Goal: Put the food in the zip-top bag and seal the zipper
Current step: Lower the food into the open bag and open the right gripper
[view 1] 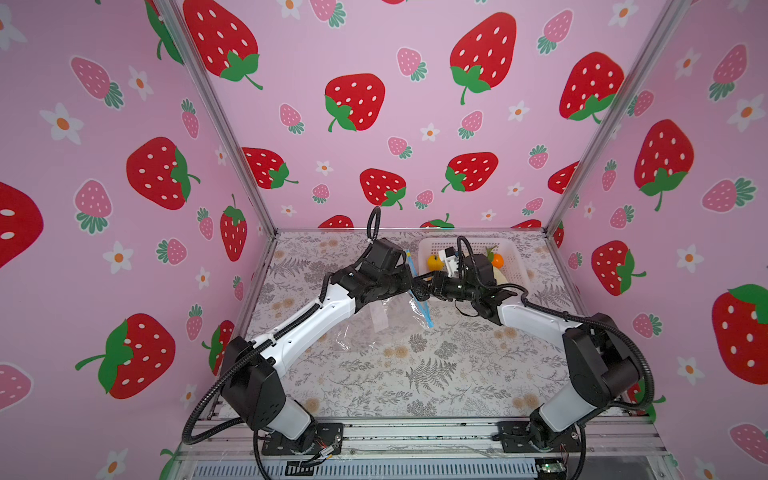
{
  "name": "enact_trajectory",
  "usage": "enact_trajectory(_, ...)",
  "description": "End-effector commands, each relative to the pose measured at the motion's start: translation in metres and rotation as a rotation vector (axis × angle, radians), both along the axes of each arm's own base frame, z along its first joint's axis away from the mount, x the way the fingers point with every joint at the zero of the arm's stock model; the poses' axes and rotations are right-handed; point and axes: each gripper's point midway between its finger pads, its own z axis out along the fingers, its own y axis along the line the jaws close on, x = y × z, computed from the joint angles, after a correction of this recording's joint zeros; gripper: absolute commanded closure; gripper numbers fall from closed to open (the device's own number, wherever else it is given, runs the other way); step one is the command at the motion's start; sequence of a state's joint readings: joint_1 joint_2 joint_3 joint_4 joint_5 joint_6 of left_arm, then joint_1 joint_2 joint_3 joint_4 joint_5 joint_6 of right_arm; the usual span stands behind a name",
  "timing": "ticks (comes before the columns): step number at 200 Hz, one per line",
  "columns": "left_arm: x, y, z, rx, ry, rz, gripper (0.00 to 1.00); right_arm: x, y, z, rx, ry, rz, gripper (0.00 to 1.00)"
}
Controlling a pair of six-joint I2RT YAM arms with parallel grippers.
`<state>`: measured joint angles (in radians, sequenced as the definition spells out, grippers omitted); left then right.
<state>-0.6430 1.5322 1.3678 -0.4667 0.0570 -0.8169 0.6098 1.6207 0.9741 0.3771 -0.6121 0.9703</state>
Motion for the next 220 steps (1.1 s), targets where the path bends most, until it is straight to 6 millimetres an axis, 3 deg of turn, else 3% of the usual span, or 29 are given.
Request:
enact_trajectory(1, 0.005, -0.002, 0.014, -0.035, -0.031, 0.01, 1.0, -0.006, 0.008, 0.042, 0.054, -0.083, 0.036, 0.58)
enact_trajectory(53, 0.005, -0.002, 0.018, -0.037, -0.032, 0.009, 1.0, -0.012, 0.021, 0.023, 0.032, -0.051, 0.073, 0.58)
enact_trajectory(129, 0.002, 0.0, 0.025, -0.038, -0.038, 0.012, 1.0, -0.01, 0.021, -0.004, -0.015, -0.008, 0.07, 0.57)
enact_trajectory(220, 0.001, 0.002, 0.023, -0.036, -0.038, 0.012, 1.0, -0.007, 0.019, -0.011, -0.049, -0.007, 0.057, 0.4)
